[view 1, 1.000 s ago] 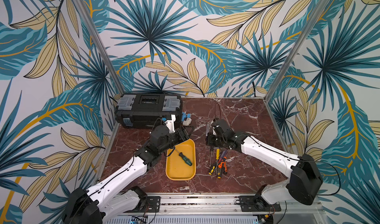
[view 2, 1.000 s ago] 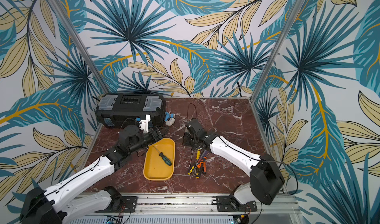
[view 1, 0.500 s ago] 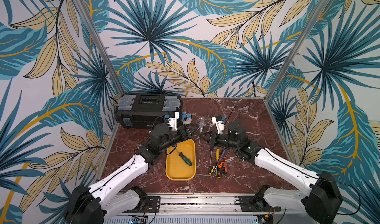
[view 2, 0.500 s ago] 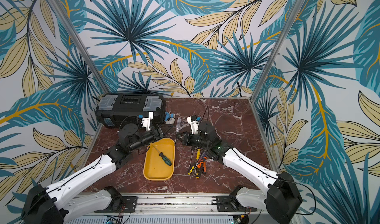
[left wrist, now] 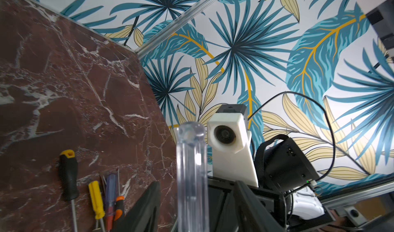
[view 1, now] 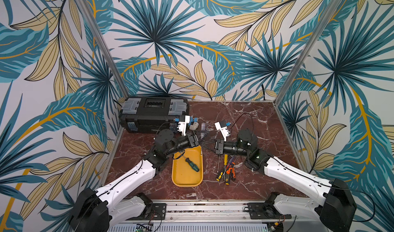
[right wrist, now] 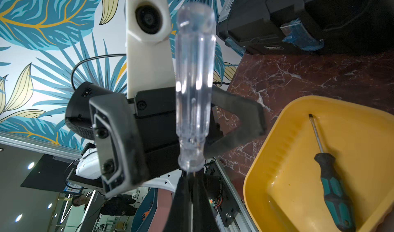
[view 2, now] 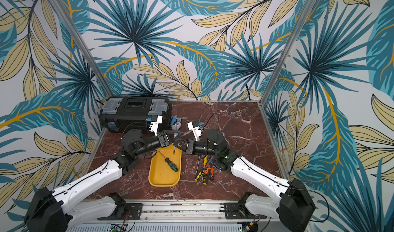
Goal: Put the screwdriver on the desktop into the storage box
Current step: Place the screwdriver in the storage box.
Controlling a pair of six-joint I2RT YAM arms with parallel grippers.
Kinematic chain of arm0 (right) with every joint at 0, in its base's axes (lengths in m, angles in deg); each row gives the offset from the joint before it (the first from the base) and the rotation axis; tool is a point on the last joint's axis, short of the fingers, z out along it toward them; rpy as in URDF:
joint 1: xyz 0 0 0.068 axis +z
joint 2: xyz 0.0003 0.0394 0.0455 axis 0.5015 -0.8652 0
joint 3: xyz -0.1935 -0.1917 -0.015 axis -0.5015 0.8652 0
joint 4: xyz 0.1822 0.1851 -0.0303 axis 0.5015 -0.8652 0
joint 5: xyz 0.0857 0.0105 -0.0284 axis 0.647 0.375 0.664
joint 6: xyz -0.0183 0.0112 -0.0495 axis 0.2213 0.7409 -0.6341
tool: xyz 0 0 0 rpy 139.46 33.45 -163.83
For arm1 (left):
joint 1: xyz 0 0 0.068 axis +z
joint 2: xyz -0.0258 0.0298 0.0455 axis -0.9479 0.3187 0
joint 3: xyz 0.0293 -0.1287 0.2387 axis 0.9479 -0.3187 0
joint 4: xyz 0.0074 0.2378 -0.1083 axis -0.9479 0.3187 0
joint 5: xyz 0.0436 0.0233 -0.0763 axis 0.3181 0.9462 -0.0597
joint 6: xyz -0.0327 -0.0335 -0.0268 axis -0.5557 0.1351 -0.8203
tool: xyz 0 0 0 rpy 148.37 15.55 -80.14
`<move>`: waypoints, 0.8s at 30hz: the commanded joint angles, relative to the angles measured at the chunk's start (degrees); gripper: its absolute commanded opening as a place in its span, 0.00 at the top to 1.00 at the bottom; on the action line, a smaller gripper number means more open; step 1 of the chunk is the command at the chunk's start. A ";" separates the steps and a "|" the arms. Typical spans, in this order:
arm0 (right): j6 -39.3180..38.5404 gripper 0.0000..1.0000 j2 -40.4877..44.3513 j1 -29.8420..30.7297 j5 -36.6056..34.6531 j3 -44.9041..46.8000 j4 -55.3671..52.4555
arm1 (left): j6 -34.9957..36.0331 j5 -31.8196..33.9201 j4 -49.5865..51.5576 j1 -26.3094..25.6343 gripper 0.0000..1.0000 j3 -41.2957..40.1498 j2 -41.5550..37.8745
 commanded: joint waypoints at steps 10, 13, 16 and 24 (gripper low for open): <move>-1.27 1.00 0.94 2.10 -1.41 -0.37 -1.95 | -1.36 6.11 -0.97 0.04 0.95 -1.21 -1.50; -3.04 0.90 1.49 2.74 -4.44 -1.31 -6.38 | 0.40 11.51 8.88 0.00 1.00 0.00 -3.96; -8.96 0.44 1.88 6.75 -14.08 -4.54 -18.97 | 2.43 18.12 20.63 -0.04 1.00 2.82 -6.08; -15.19 0.43 -2.77 14.11 -26.29 -12.11 -30.89 | 0.46 21.14 23.98 -0.09 1.00 2.11 -6.91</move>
